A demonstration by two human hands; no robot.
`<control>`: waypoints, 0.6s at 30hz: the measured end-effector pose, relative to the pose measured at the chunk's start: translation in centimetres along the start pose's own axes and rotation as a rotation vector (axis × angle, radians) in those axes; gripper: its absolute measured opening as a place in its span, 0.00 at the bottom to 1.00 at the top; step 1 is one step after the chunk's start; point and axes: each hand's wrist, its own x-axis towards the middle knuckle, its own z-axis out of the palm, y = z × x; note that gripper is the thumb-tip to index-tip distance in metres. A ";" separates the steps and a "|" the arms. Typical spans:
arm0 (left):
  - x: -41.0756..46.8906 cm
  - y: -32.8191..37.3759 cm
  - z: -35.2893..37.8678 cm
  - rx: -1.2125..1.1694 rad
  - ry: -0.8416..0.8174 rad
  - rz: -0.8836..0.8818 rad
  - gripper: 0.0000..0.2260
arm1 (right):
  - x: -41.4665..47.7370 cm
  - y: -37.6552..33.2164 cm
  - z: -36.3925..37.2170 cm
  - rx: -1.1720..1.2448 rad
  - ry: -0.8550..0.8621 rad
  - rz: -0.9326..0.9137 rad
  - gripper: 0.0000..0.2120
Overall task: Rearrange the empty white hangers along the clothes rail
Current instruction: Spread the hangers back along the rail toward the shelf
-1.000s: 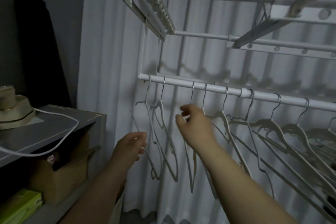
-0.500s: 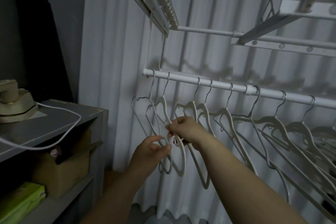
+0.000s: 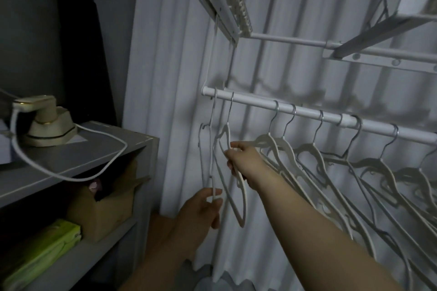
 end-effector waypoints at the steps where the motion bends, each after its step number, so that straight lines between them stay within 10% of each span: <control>1: -0.1 -0.3 -0.4 0.015 0.034 0.016 0.10 | 0.0 0.1 0.1 0.026 0.015 -0.008 0.19; 18: -0.3 0.2 -4.7 0.534 0.576 0.219 0.17 | 1.1 1.2 0.4 0.171 0.092 -0.014 0.18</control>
